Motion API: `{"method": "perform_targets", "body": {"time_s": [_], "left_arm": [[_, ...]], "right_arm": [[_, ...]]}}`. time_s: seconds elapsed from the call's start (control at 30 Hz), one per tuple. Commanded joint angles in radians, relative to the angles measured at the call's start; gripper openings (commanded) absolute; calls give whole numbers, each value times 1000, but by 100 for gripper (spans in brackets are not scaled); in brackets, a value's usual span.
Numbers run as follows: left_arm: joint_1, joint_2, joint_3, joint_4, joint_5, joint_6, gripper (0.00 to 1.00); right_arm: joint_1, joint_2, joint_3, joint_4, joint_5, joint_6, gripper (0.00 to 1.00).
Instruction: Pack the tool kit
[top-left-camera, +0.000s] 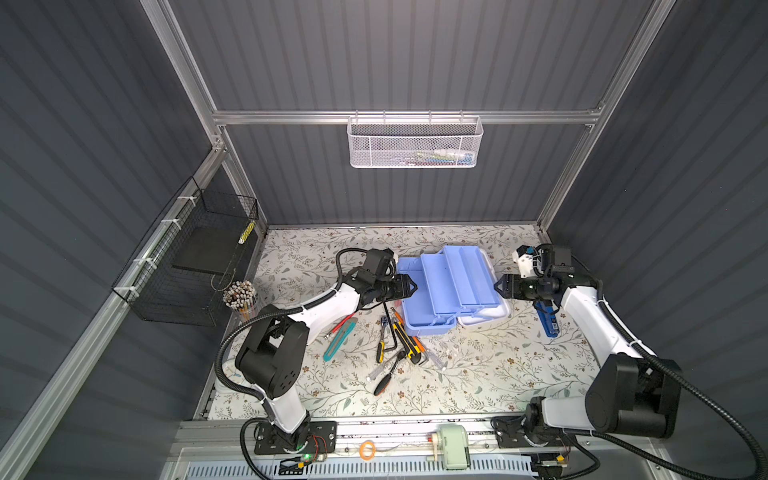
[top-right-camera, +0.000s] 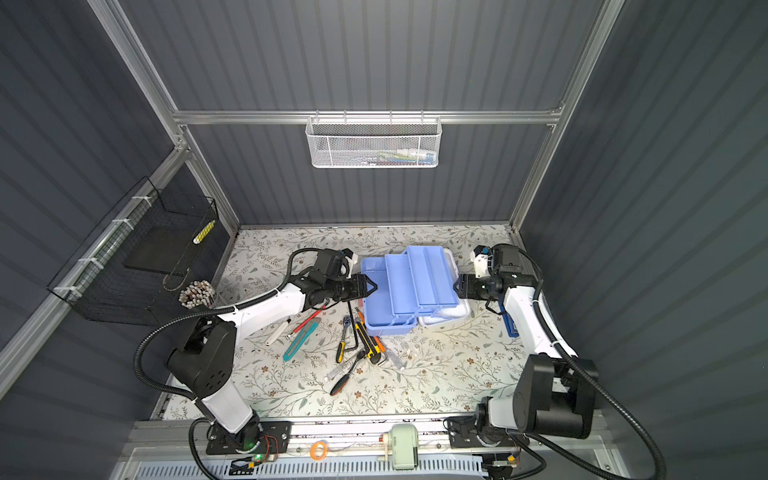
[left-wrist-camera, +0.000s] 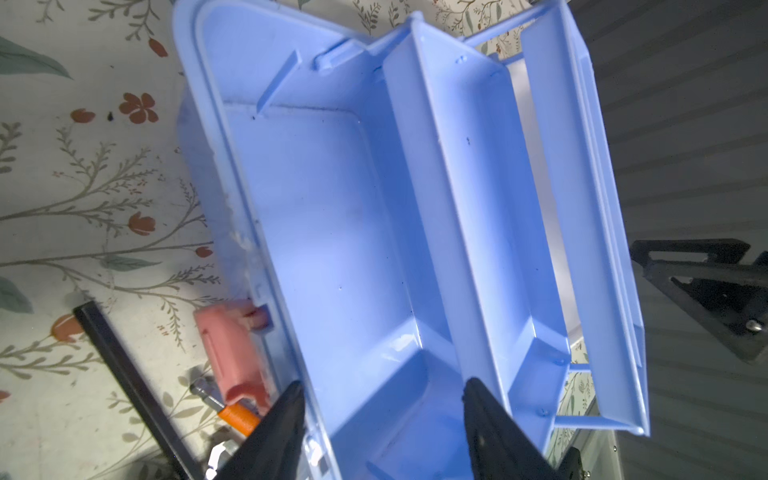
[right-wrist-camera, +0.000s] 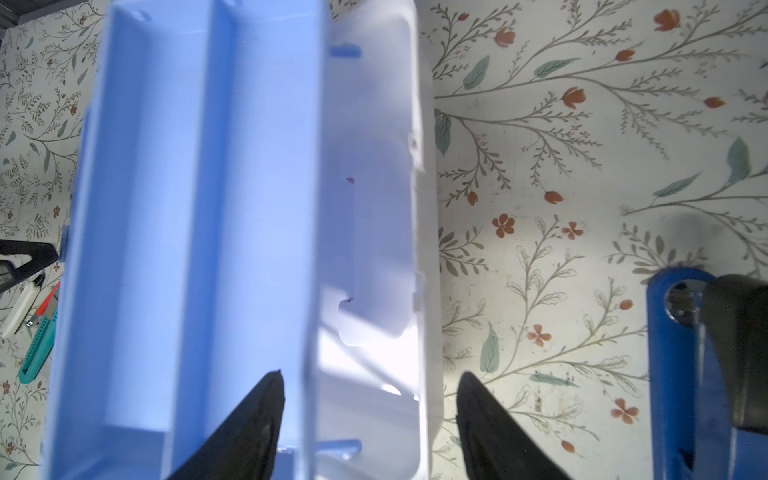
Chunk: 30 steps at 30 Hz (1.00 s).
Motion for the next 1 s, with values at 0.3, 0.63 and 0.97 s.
{"method": "perform_targets", "body": {"time_s": [0.3, 0.63, 0.97], "left_arm": [[-1, 67, 18, -69, -8, 5, 54], [-1, 83, 64, -137, -15, 5, 56], [-1, 64, 70, -142, -23, -2, 57]], "right_arm": [[-35, -3, -11, 12, 92, 64, 88], [-55, 11, -10, 25, -111, 130, 87], [-55, 121, 41, 36, -128, 127, 71]]}}
